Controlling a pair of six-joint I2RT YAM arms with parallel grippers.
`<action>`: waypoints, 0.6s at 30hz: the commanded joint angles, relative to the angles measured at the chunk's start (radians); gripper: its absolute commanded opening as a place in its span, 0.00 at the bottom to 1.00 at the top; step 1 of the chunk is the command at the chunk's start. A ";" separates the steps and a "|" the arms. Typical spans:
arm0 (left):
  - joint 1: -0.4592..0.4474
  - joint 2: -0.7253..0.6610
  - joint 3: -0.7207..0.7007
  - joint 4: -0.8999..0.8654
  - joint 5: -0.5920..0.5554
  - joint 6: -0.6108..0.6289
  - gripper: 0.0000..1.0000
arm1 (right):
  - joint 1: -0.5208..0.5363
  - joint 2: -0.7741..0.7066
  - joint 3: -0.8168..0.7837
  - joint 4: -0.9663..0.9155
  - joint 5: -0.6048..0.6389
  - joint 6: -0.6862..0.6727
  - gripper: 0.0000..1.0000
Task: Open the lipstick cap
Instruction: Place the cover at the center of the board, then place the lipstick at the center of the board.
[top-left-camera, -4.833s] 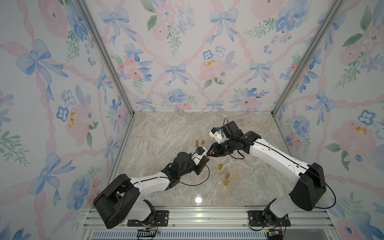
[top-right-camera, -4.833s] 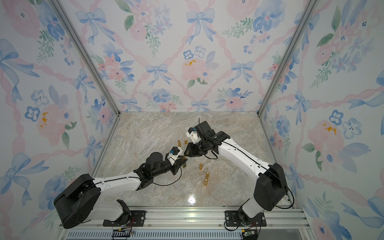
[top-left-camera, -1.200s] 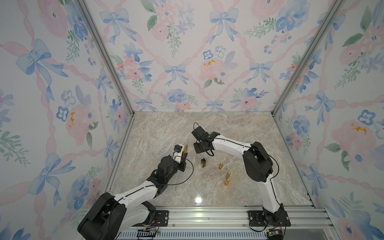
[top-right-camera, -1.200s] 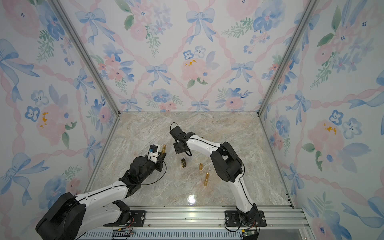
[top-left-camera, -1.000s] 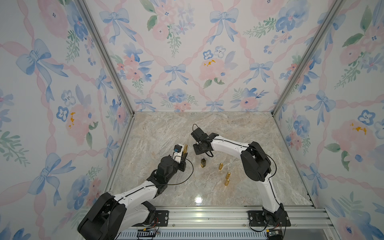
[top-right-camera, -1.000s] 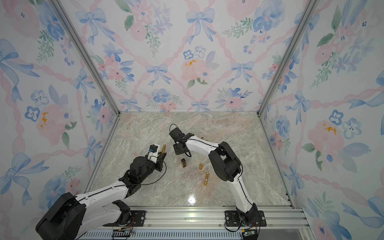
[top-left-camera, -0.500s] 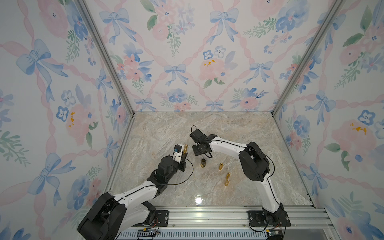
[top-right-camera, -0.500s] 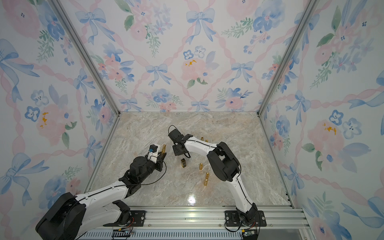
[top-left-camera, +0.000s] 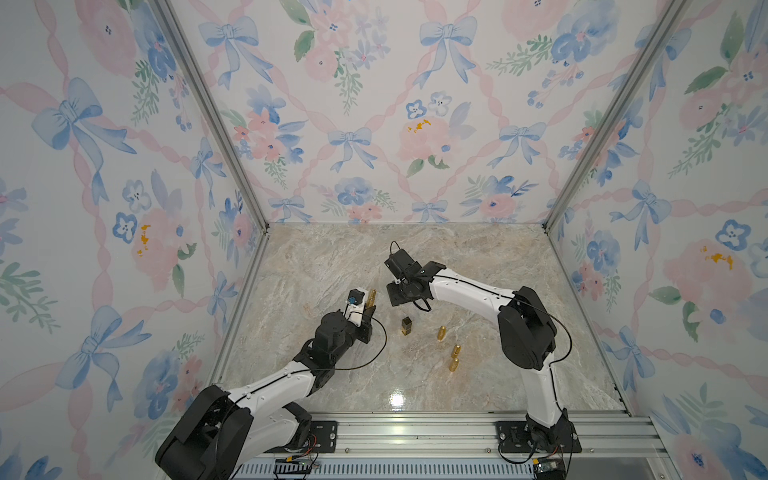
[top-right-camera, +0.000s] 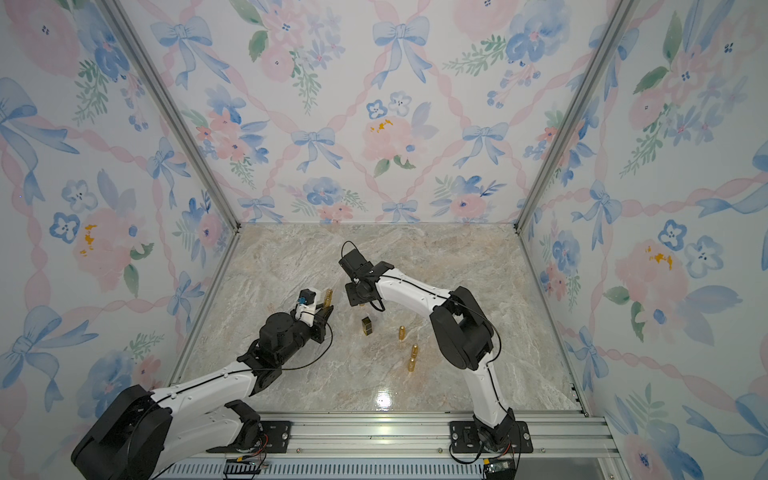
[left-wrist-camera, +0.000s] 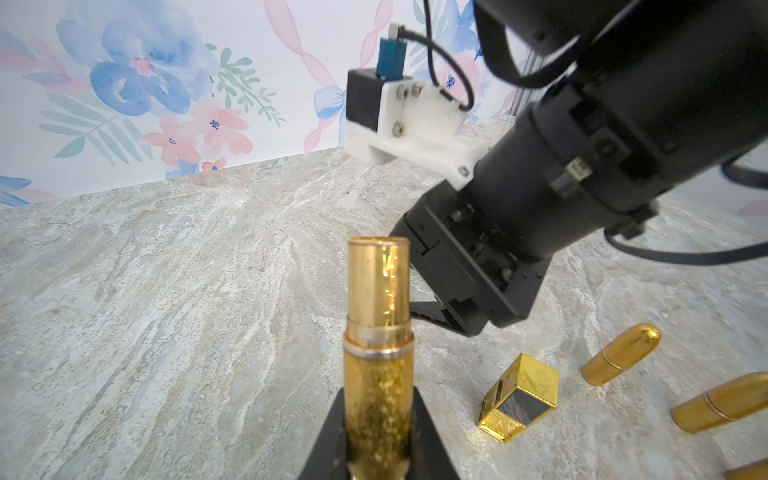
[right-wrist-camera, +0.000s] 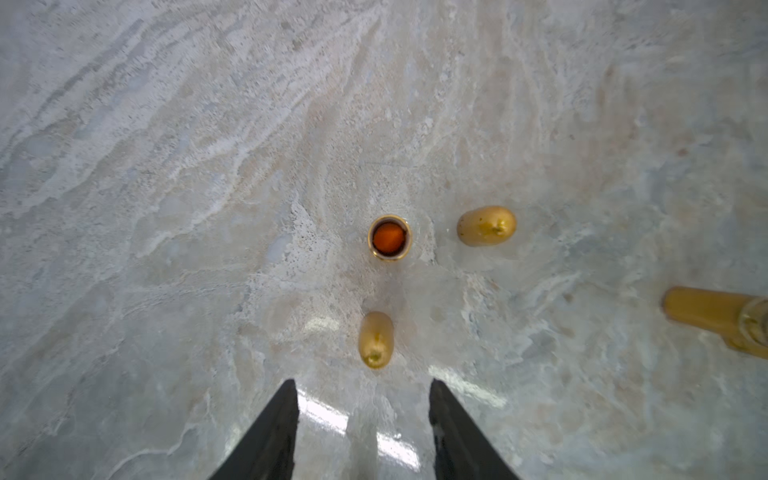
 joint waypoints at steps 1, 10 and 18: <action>0.006 0.007 0.014 0.021 0.055 0.001 0.00 | -0.020 -0.113 -0.049 -0.064 -0.080 0.011 0.53; 0.006 0.055 0.051 0.021 0.134 0.013 0.00 | -0.047 -0.297 -0.149 -0.063 -0.405 0.047 0.57; 0.005 0.080 0.075 0.022 0.202 0.015 0.00 | -0.036 -0.324 -0.200 0.058 -0.563 0.132 0.59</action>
